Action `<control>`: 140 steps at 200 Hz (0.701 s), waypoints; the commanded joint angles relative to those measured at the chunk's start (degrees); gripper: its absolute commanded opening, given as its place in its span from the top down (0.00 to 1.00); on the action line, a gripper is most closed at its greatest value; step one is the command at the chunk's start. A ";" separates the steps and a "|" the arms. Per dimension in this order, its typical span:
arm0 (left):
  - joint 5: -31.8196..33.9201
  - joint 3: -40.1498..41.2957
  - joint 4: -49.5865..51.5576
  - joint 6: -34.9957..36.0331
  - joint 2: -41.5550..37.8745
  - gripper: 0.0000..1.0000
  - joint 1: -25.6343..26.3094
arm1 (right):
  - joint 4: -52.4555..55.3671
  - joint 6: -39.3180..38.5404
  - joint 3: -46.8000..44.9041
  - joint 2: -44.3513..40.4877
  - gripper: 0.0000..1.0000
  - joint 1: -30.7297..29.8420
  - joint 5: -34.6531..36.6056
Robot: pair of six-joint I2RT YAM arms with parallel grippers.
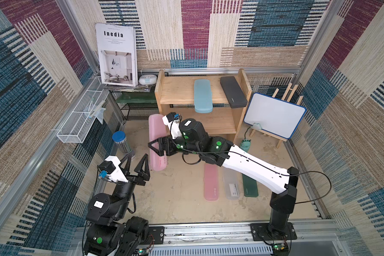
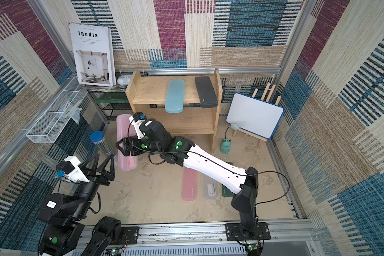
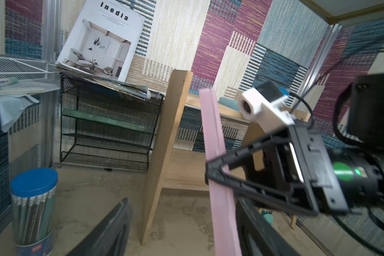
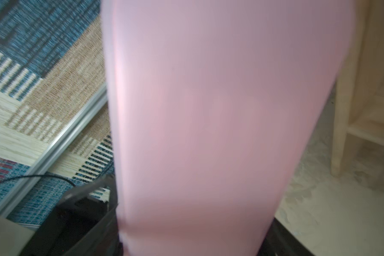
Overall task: Remove the pencil cases from the shelf
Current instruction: Pick up the pencil case from the shelf, then place the pencil case at the center of the board.
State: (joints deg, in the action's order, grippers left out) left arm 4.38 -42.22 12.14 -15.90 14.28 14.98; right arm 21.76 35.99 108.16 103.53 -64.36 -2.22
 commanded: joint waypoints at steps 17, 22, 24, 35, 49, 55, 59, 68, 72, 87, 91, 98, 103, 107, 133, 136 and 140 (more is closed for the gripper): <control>5.26 0.55 1.17 -2.03 1.27 0.21 -0.03 | 1.96 6.93 -23.33 -9.53 0.17 -0.81 6.96; 5.12 0.63 1.13 -2.43 1.63 0.21 -0.03 | 2.37 8.43 -25.55 -10.66 0.17 -0.86 7.55; 4.96 0.75 1.11 -2.66 1.80 0.21 0.03 | 2.53 9.00 -26.38 -11.05 0.17 -0.86 7.88; 4.32 1.17 0.68 -3.77 2.70 0.21 0.00 | 3.58 12.22 -29.80 -12.46 0.17 -0.77 9.27; 3.27 1.63 -0.26 -5.03 4.03 0.21 0.03 | 4.99 14.30 -31.75 -12.21 0.16 -0.52 9.94; 2.80 1.64 -0.64 -5.45 4.74 0.20 0.05 | 5.58 14.98 -31.95 -11.40 0.15 -0.22 9.93; 2.46 1.66 -0.72 -5.76 5.26 0.20 0.05 | 5.86 15.46 -32.00 -10.80 0.15 -0.01 9.98; 1.81 1.42 -0.89 -6.28 6.29 0.20 0.01 | 6.31 15.71 -31.90 -8.79 0.15 0.56 9.71; 1.50 1.31 -0.90 -6.49 6.88 0.20 0.02 | 6.64 15.82 -31.60 -7.73 0.14 0.98 9.21; 0.66 0.59 -0.17 -7.16 8.58 0.20 0.01 | 9.41 15.53 -28.56 -3.35 0.14 2.82 6.72; 0.48 0.35 0.04 -7.21 8.85 0.20 0.02 | 10.63 14.92 -27.36 -2.08 0.14 3.27 6.39; 0.15 0.12 0.47 -7.23 9.32 0.19 0.04 | 13.22 14.31 -25.21 0.15 0.14 3.97 6.37; 0.10 -0.03 0.79 -7.43 9.44 0.19 0.01 | 14.67 13.42 -23.99 1.66 0.14 4.37 6.54; -0.02 -0.06 1.03 -7.52 9.57 0.19 0.04 | 15.60 12.66 -23.10 2.77 0.14 4.77 6.59; -0.25 0.24 1.55 -7.22 9.45 0.19 0.04 | 17.30 10.37 -22.06 7.38 0.13 6.50 5.49; -0.36 0.21 1.64 -7.14 9.48 0.18 0.05 | 17.07 10.20 -22.26 7.65 0.13 6.64 5.27; -0.41 0.22 1.75 -6.98 9.44 0.18 0.00 | 16.80 10.18 -22.55 7.92 0.13 6.74 5.00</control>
State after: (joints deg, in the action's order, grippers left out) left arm 4.89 -41.85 13.78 -22.96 23.70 14.98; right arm 35.11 48.27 85.80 109.62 -58.24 4.60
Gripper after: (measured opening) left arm 0.813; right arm 0.870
